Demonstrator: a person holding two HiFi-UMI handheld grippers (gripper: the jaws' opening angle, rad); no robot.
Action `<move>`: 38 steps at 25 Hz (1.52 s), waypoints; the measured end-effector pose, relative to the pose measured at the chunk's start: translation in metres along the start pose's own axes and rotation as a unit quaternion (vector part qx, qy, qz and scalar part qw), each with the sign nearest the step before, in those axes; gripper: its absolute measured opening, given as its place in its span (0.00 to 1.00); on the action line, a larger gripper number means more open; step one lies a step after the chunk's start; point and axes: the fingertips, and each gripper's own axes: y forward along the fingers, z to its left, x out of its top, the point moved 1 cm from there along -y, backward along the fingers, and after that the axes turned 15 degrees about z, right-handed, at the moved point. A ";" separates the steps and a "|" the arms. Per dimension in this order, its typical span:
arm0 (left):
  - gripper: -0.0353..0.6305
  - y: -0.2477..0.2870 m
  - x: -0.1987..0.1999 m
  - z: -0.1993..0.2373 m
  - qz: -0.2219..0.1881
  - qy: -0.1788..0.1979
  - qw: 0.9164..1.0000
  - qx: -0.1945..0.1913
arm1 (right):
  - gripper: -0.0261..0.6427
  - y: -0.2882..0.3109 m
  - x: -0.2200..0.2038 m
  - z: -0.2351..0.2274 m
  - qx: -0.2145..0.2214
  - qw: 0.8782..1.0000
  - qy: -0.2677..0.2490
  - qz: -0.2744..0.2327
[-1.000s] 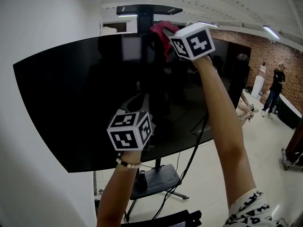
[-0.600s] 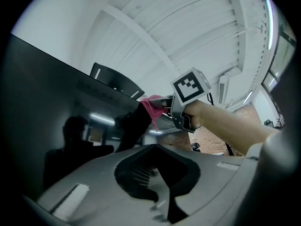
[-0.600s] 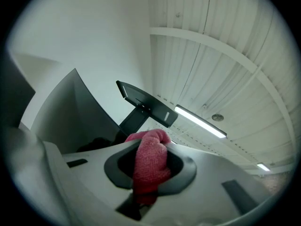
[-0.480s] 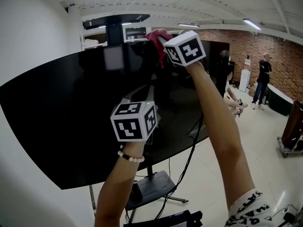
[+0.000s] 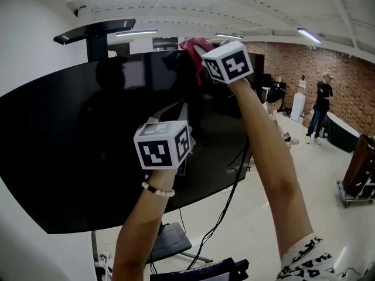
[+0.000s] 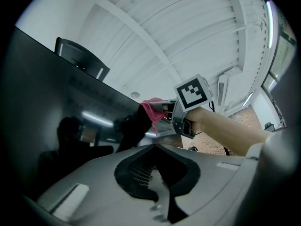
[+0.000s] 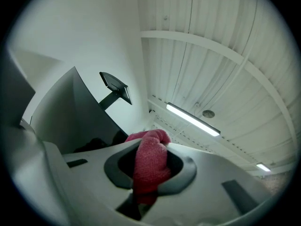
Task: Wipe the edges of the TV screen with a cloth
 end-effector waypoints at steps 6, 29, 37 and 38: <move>0.05 0.052 0.006 -0.045 -0.003 -0.005 1.000 0.001 | 0.13 0.003 -0.043 -0.066 -0.002 1.000 0.007 -0.005; 0.05 0.174 -0.047 -0.156 0.045 -0.010 0.999 -0.018 | 0.13 -0.016 -0.221 -0.273 -0.095 0.988 0.123 0.011; 0.05 0.172 -0.056 -0.172 0.051 -0.016 0.998 -0.026 | 0.13 -0.021 -0.229 -0.228 -0.048 0.995 0.091 0.018; 0.05 0.172 -0.058 -0.175 0.051 -0.016 0.998 -0.028 | 0.13 -0.019 -0.237 -0.223 -0.046 0.995 0.088 0.024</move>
